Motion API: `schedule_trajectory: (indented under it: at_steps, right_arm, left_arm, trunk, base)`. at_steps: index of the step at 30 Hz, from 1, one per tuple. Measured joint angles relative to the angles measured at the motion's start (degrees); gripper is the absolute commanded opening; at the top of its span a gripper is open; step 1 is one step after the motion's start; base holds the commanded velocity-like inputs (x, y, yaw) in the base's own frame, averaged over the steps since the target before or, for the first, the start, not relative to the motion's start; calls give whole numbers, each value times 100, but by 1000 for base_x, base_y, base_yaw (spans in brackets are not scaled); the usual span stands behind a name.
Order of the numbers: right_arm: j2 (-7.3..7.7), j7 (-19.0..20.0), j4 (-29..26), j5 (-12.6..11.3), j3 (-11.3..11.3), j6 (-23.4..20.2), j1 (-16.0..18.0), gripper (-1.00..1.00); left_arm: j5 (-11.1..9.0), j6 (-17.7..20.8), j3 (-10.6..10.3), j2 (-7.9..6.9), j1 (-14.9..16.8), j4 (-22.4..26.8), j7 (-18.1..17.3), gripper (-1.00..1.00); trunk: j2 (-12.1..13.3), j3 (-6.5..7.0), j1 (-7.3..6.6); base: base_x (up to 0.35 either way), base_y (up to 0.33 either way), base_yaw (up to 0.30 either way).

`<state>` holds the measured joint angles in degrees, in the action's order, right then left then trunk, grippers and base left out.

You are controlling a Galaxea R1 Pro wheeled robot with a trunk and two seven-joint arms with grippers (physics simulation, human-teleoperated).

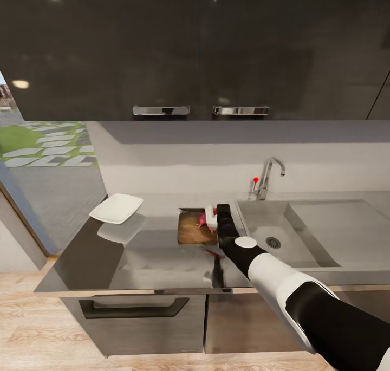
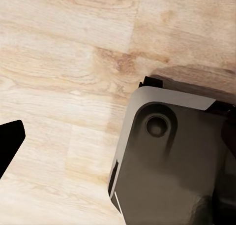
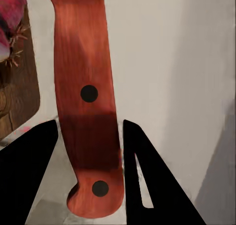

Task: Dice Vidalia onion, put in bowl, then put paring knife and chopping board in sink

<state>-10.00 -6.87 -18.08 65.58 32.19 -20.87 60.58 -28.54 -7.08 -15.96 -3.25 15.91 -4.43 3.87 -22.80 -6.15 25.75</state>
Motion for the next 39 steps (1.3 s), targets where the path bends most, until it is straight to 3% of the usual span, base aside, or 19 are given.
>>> schedule_trajectory:
  at_steps: [2, 5, 10, 14, 23, 39]
  right_arm:
    - [0, 102, -501, -12, -4, -5, 0, -100]
    - [0, 555, -1071, -18, -2, -26, -1, -100]
    - [44, 1042, -1465, -39, 14, -308, 0, -100]
    - [170, 1131, -1502, -12, 31, -433, 0, -100]
    - [402, 1199, -1204, 308, 29, -485, 0, -100]
    - [371, 1198, -1101, 335, 28, -469, 0, -100]
  left_arm:
    - [1, 0, 0, -2, 0, -3, 0, 100]
    - [-1, 0, 0, -1, 0, -4, 0, 100]
    - [-2, 0, 0, -3, 0, -3, 0, 100]
    - [-2, 0, 0, -3, 0, -4, 0, 100]
    - [-1, 0, 0, -2, 0, -3, 0, 100]
    - [0, 0, 0, -3, 0, -4, 0, 100]
  trunk:
    - [0, 0, 0]
    - [0, 0, 0]
    - [1, 0, 0]
    - [1, 0, 0]
    - [1, 0, 0]
    - [1, 0, 0]
  base:
    - [0, 0, 0]
    - [0, 0, 0]
    - [0, 0, 0]
    - [0, 0, 0]
    - [0, 0, 0]
    - [0, 0, 0]
